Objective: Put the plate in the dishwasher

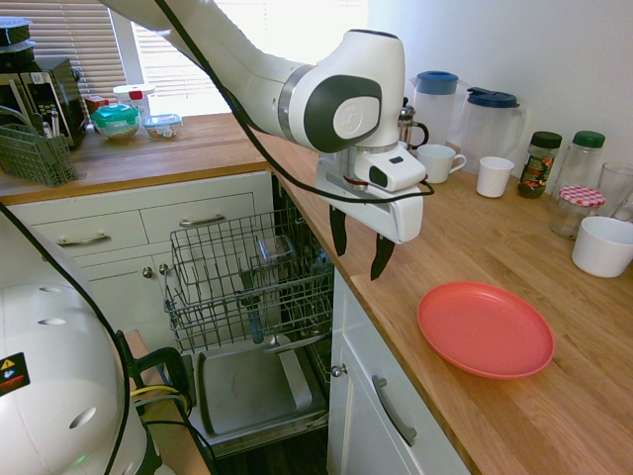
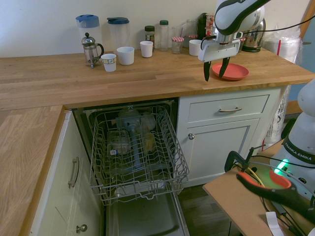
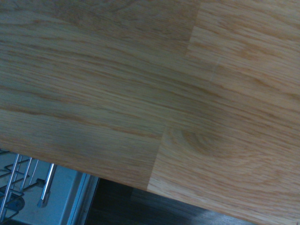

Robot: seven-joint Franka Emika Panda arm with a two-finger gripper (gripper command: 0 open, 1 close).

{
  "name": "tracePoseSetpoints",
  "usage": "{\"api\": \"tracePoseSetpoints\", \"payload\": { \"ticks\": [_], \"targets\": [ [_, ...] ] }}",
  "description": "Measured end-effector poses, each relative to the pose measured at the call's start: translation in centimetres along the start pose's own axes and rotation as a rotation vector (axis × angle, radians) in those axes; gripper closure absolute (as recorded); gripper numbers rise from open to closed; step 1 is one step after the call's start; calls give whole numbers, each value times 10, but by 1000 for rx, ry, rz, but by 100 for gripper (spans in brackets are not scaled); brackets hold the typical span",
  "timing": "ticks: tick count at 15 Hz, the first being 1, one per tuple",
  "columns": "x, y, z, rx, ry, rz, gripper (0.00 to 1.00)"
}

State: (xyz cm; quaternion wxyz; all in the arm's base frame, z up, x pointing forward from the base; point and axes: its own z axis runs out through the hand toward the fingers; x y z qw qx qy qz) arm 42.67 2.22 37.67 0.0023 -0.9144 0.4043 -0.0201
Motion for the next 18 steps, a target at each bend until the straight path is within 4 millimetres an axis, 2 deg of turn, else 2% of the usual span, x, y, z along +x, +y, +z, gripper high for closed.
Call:
{"api": "tracePoseSetpoints", "payload": {
  "ticks": [3,5,8,11,16,18],
  "targets": [
    [1,0,-1,5,4,2,0],
    [4,3,-9,22,16,13,0],
    [23,25,-29,65,29,68,0],
    [55,62,-40,101,30,144,0],
    [113,148,-40,151,33,279,0],
    [130,176,-36,185,39,305,0]
  ]
}}
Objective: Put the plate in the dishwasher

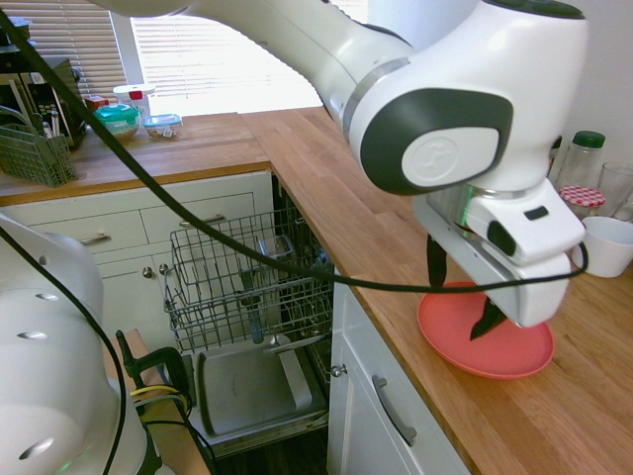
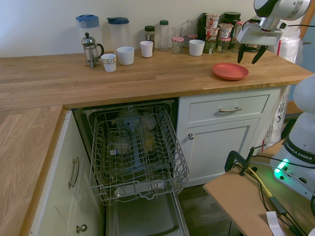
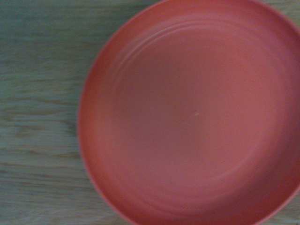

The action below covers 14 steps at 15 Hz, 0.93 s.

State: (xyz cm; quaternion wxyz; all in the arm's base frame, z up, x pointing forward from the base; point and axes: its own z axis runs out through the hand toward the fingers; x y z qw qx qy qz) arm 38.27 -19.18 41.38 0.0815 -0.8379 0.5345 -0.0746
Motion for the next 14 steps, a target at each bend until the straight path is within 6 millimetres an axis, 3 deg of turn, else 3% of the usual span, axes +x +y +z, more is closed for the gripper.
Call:
{"api": "tracePoseSetpoints", "payload": {
  "ticks": [2,6,11,14],
  "targets": [
    [22,14,10,31,-10,27,0],
    [61,17,36,63,-55,72,0],
    [92,24,66,117,-119,132,0],
    [99,24,77,156,-164,141,0]
  ]
}}
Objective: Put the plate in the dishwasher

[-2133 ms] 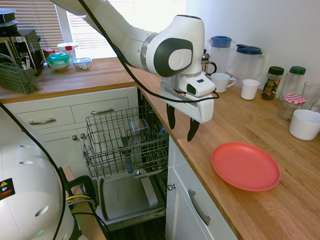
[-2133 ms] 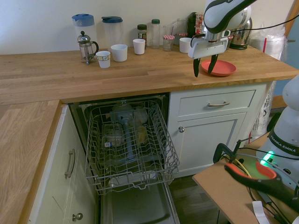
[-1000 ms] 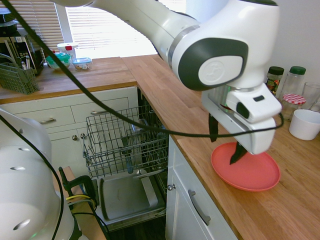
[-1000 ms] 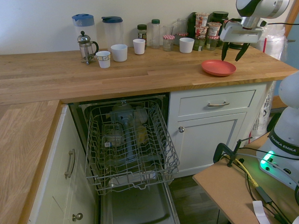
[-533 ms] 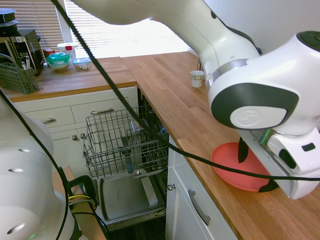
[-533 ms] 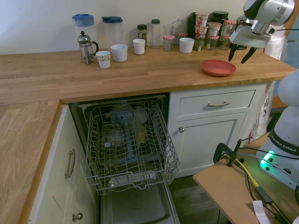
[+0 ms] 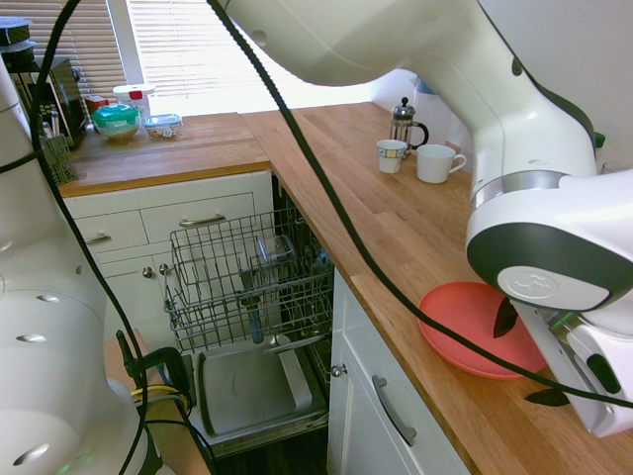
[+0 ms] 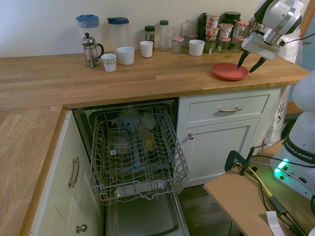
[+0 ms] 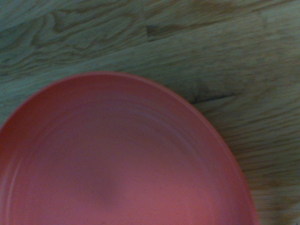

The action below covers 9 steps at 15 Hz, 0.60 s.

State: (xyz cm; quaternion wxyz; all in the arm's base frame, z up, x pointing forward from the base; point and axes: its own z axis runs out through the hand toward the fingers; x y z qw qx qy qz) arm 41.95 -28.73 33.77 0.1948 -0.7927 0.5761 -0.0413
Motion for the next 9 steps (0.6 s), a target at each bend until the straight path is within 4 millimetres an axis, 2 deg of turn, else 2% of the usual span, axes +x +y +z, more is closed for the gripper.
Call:
{"api": "tracePoseSetpoints", "payload": {
  "ticks": [1,9],
  "targets": [
    [1,-1,2,12,-15,-1,100],
    [14,6,8,68,-77,12,100]
  ]
}}
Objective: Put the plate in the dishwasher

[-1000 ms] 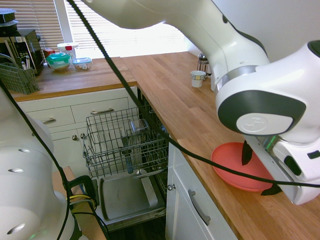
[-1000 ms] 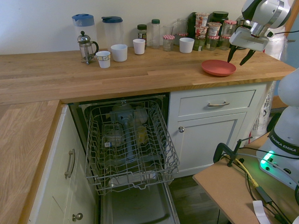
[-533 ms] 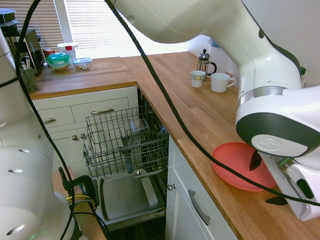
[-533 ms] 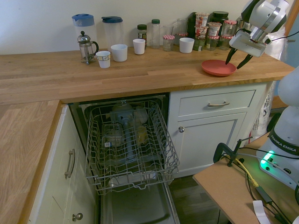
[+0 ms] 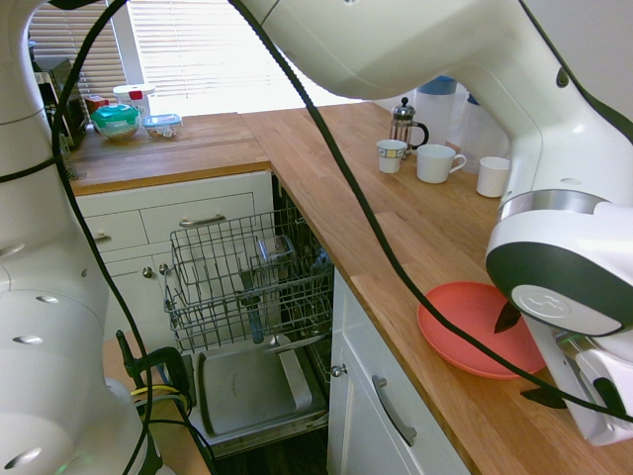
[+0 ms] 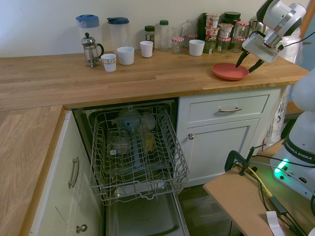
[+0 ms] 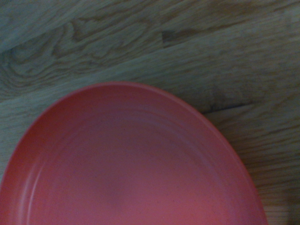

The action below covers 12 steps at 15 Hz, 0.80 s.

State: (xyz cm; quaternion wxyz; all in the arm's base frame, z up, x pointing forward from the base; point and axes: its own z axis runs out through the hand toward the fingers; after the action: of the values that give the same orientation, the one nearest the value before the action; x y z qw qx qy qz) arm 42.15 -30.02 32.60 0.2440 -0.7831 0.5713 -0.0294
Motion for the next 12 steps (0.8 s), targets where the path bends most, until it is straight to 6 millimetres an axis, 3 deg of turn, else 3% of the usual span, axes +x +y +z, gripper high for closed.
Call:
{"api": "tracePoseSetpoints", "payload": {
  "ticks": [12],
  "targets": [
    [2,3,13,17,-38,14,100]
  ]
}}
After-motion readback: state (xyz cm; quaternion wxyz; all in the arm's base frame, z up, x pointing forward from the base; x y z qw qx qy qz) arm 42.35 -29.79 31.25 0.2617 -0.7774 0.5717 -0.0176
